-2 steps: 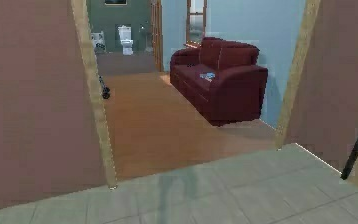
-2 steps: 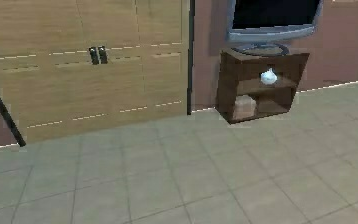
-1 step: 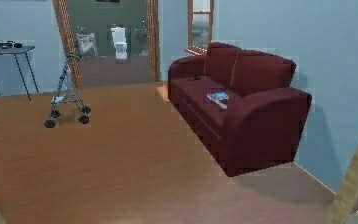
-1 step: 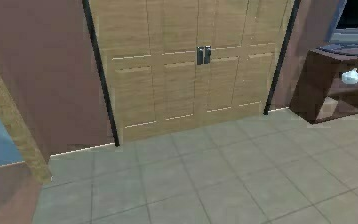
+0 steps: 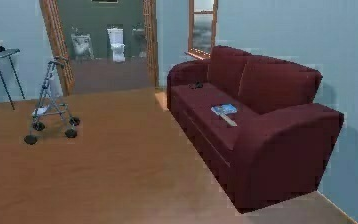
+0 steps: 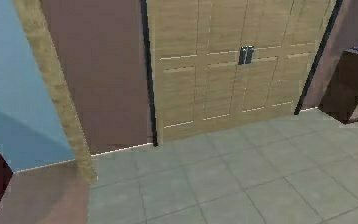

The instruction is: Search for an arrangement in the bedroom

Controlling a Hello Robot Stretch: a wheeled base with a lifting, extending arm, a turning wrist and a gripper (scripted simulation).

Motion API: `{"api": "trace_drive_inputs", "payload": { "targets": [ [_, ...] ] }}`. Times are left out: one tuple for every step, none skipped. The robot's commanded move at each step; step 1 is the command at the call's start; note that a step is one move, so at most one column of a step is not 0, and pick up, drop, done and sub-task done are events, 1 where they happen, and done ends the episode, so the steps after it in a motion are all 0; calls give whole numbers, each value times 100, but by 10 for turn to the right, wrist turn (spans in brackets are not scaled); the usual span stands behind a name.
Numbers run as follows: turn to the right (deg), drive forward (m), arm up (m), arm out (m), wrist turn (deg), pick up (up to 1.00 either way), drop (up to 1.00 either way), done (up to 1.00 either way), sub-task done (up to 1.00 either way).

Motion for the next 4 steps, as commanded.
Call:
{"api": "trace_drive_inputs", "payload": {
  "targets": [
    [-240, 0, 0, 0, 0, 0, 0, 0, 0],
    [0, 50, 0, 0, 0, 0, 0, 0, 0],
    [60, 0, 0, 0, 0, 0, 0, 0, 0],
    [0, 100, 0, 0, 0, 0, 0, 0, 0]
  ]
}}
